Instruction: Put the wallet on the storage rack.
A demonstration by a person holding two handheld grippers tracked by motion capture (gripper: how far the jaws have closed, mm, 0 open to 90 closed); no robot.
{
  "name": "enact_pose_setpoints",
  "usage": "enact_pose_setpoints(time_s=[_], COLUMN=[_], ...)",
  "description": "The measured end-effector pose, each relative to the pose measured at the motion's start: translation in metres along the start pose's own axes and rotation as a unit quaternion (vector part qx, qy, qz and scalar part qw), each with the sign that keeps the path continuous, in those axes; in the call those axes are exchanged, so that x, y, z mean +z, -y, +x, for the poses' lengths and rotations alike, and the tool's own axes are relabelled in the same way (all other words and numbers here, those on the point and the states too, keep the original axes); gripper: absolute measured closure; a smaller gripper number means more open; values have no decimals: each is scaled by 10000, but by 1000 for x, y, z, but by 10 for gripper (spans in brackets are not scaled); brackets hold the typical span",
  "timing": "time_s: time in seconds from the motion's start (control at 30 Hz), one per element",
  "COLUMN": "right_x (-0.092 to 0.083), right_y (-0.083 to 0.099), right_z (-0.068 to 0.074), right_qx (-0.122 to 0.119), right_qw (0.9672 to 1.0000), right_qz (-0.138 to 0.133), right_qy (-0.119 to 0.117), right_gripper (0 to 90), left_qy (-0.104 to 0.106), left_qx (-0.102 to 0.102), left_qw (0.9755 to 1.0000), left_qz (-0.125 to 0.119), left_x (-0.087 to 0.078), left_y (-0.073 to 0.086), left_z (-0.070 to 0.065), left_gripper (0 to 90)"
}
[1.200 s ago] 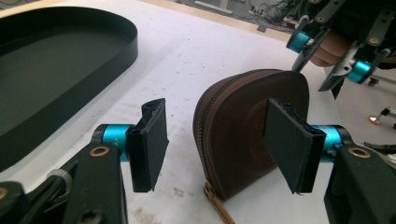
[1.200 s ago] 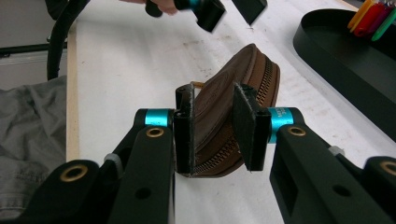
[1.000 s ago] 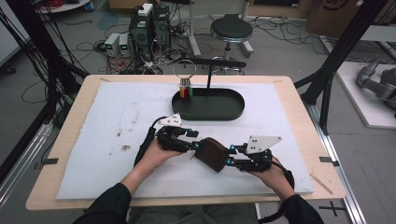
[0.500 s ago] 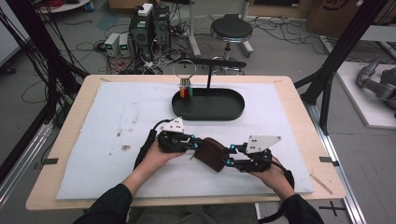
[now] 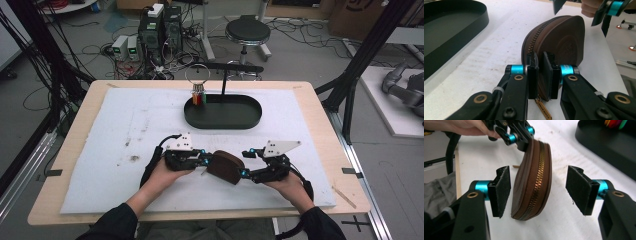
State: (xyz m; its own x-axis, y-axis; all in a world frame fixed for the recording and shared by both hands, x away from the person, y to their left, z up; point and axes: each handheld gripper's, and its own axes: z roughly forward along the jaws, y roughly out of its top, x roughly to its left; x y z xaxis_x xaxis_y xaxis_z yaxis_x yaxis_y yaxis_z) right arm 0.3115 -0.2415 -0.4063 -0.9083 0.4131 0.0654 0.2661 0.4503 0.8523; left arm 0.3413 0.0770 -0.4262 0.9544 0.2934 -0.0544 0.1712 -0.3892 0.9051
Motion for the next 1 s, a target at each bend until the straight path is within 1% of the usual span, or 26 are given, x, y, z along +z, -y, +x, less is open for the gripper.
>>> enact_pose_setpoints(time_s=[0.03, 0.1, 0.17, 0.23, 0.27, 0.3, 0.37, 0.43, 0.47, 0.57, 0.6, 0.67, 0.7, 0.77, 0.8, 0.83, 0.9, 0.93, 0.97, 1.0], right_x=[2, 7, 12, 18, 20, 22, 24, 25, 24, 23, 23, 22, 22, 20, 19, 18, 17, 16, 16, 16], right_y=[1, 2, 4, 5, 6, 6, 6, 6, 6, 5, 5, 4, 4, 2, 2, 1, 0, 0, -1, -2], right_z=[-1, -4, -7, -8, -7, -7, -7, -9, -9, -11, -11, -10, -11, -11, -11, -10, -9, -9, -8, -7], right_qx=[44, 208, 351, 418, 449, 425, 395, 404, 398, 324, 295, 232, 194, 178, 139, 154, 103, 63, 61, 21], right_qw=[10000, 9995, 9986, 9973, 9966, 9962, 9957, 9953, 9951, 9949, 9951, 9955, 9956, 9955, 9957, 9952, 9943, 9939, 9933, 9925], right_qz=[44, 195, 330, 486, 566, 633, 699, 690, 682, 650, 635, 613, 585, 487, 423, 379, 301, 266, 256, 268], right_qy=[-25, -102, -232, -355, -398, -426, -453, -544, -594, -705, -693, -681, -702, -799, -816, -888, -1015, -1066, -1129, -1196], right_gripper=[350, 334, 329, 337, 367, 404, 457, 528, 591, 646, 652, 657, 659, 660, 661, 661, 661, 661, 661, 661], left_qy=[-9, -1, -17, -35, -48, -49, -43, -47, -50, -53, -69, -80, -7, 22, 58, 84, 149, 218, 346, 400], left_qx=[30, 41, 48, 46, 68, 98, 84, 67, 71, 102, 101, 37, 2, 3, 28, 83, 94, 81, 73, 86], left_qw=[10000, 10000, 10000, 10000, 10000, 9999, 10000, 10000, 10000, 9999, 9999, 9999, 10000, 10000, 10000, 9999, 9998, 9997, 9993, 9991], left_qz=[13, 14, -8, -6, -3, 13, -2, -26, -2, -3, -33, -48, -51, -25, -1, -15, -67, -97, -122, -135], left_x=[-1, -2, -2, -3, -3, -4, -5, -5, -6, -8, -9, -11, -11, -12, -13, -13, -15, -15, -16, -16], left_y=[0, 1, 1, 2, 2, 2, 2, 3, 3, 3, 2, -1, -2, -5, -6, -7, -8, -9, -9, -9], left_z=[-1, -2, -3, -5, -6, -6, -7, -8, -8, -9, -9, -9, -9, -9, -9, -9, -10, -10, -10, -10], left_gripper=[824, 824, 824, 824, 824, 824, 824, 824, 823, 811, 777, 614, 563, 448, 413, 397, 372, 362, 357, 358])
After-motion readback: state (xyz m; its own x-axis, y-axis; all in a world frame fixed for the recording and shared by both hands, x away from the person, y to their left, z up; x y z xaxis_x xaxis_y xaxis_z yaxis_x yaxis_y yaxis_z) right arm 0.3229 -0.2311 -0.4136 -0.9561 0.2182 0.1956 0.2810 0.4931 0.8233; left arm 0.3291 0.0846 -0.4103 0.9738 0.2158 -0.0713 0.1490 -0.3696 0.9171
